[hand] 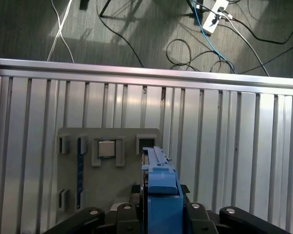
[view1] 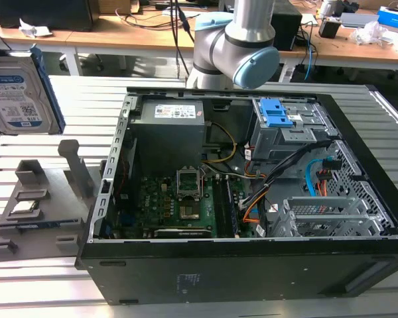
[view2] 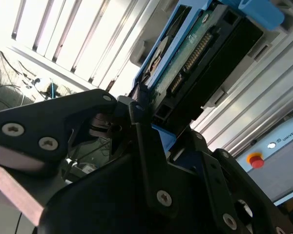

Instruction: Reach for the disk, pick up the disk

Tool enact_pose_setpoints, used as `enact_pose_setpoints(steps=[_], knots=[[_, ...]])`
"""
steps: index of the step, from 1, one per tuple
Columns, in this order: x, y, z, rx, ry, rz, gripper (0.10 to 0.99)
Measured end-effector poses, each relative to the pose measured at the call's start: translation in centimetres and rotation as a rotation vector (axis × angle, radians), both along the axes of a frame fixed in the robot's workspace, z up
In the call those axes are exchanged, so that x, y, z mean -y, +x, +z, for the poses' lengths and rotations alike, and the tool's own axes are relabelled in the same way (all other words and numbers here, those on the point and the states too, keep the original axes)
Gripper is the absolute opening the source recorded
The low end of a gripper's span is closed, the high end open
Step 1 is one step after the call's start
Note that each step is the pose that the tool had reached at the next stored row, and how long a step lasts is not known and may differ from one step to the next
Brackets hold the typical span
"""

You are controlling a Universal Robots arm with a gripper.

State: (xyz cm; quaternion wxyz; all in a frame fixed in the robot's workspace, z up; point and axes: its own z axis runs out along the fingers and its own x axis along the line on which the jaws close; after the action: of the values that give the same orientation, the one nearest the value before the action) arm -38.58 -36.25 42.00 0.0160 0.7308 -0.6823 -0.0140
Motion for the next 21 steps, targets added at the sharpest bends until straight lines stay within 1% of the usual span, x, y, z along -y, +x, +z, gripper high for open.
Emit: enact_pose_setpoints(steps=[3,16,21], knots=[[-0.03,0.0,0.69,0.0,0.0,0.0,0.369],[-0.09,0.06,2.47,-0.0014,0.0,0.0,0.369],[-0.11,0.09,3.31,-0.0021,0.0,0.0,0.369]])
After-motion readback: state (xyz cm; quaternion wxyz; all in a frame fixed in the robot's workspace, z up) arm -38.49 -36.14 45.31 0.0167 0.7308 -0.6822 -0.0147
